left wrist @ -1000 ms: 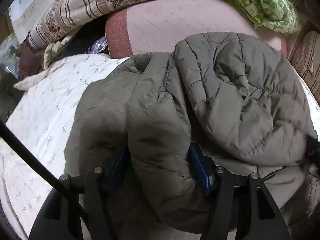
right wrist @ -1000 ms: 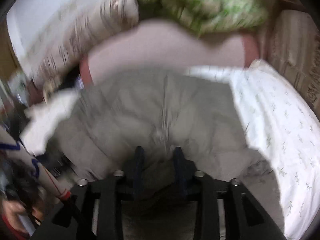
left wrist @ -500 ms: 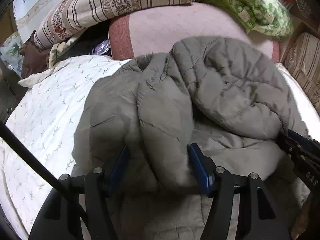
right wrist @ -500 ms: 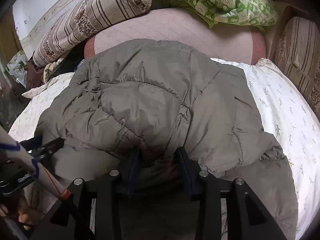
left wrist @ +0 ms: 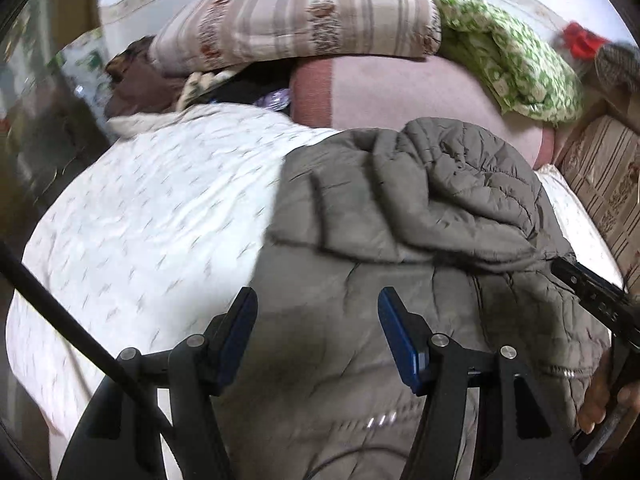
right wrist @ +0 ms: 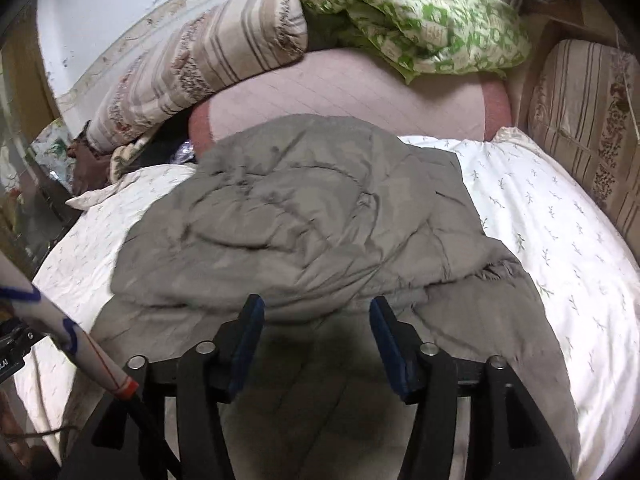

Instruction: Fold large clothes

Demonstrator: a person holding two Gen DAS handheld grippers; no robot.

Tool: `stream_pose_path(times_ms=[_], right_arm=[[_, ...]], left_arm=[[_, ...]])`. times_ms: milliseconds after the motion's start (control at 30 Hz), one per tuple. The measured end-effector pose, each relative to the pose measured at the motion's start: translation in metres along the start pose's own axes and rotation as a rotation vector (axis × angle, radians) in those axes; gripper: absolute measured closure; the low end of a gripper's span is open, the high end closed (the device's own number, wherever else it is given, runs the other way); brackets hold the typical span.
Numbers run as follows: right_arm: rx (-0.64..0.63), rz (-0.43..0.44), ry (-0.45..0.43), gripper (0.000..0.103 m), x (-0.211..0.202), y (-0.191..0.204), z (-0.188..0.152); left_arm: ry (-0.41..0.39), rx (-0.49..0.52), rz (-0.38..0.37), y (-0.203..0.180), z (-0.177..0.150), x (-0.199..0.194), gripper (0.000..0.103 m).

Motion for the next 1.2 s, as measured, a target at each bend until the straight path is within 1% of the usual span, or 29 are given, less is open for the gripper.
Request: stream_pose_path(times_ms=[67, 167, 267, 367, 400, 467, 500, 567, 667, 733, 800, 867, 933, 1000, 1033, 1067, 1100, 1200], right_arm=[[0.006, 0.029, 0.006, 0.033, -0.016, 0.006, -0.017], [0.033, 0.088, 0.055, 0.032, -0.034, 0.006, -0.045], [0.076, 0.138, 0.095, 0.032, -0.057, -0.01, -0.068], [0.127, 0.165, 0.121, 0.026, -0.085, -0.041, -0.082], [0.154, 0.175, 0.129, 0.024, -0.095, -0.057, -0.086], [0.2, 0.171, 0.136, 0.022, -0.11, -0.086, -0.091], [0.223, 0.152, 0.141, 0.021, -0.116, -0.102, -0.094], [0.264, 0.094, 0.156, 0.02, -0.122, -0.133, -0.1], [0.339, 0.06, 0.172, 0.019, -0.119, -0.174, -0.11], [0.393, 0.033, 0.187, 0.019, -0.11, -0.196, -0.117], [0.426, 0.04, 0.208, 0.019, -0.093, -0.21, -0.124], [0.454, 0.094, 0.223, 0.019, -0.079, -0.211, -0.13], [0.481, 0.185, 0.231, 0.019, -0.067, -0.203, -0.134], [0.479, 0.26, 0.235, 0.019, -0.058, -0.191, -0.135], [0.471, 0.291, 0.251, 0.02, -0.053, -0.185, -0.136], [0.465, 0.301, 0.263, 0.02, -0.048, -0.181, -0.137], [0.456, 0.293, 0.27, 0.02, -0.045, -0.177, -0.138], [0.428, 0.285, 0.287, 0.02, -0.043, -0.166, -0.141]], left_arm=[[0.013, -0.016, -0.002, 0.013, -0.011, -0.004, 0.041], [0.035, -0.046, 0.018, 0.042, -0.03, -0.008, 0.041], [0.059, -0.086, 0.016, 0.071, -0.044, -0.011, 0.041], [0.07, -0.131, 0.004, 0.102, -0.052, -0.016, 0.041], [0.074, -0.14, 0.003, 0.108, -0.054, -0.016, 0.039], [0.089, -0.159, -0.003, 0.125, -0.06, -0.015, 0.038], [0.096, -0.17, -0.012, 0.132, -0.063, -0.014, 0.038], [0.113, -0.189, -0.056, 0.142, -0.068, -0.009, 0.038], [0.152, -0.205, -0.144, 0.142, -0.072, 0.006, 0.037], [0.203, -0.213, -0.228, 0.138, -0.077, 0.022, 0.037], [0.255, -0.213, -0.326, 0.129, -0.084, 0.039, 0.037], [0.298, -0.237, -0.393, 0.122, -0.091, 0.052, 0.037], [0.338, -0.258, -0.496, 0.113, -0.1, 0.062, 0.037], [0.373, -0.267, -0.571, 0.104, -0.109, 0.067, 0.037], [0.376, -0.262, -0.576, 0.101, -0.112, 0.067, 0.037], [0.376, -0.255, -0.576, 0.099, -0.113, 0.067, 0.037], [0.376, -0.247, -0.582, 0.097, -0.116, 0.065, 0.037], [0.377, -0.25, -0.635, 0.095, -0.124, 0.057, 0.037]])
Point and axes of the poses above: each gripper's, at about its wrist camera, not at the fingertips, and x roughly the way its jaws point, y to its left, z to its top, the point moved 8 cm from there along x, roughly the way its jaws point, and after that the axes turned 12 degrees about y, right-handed, at the moved point
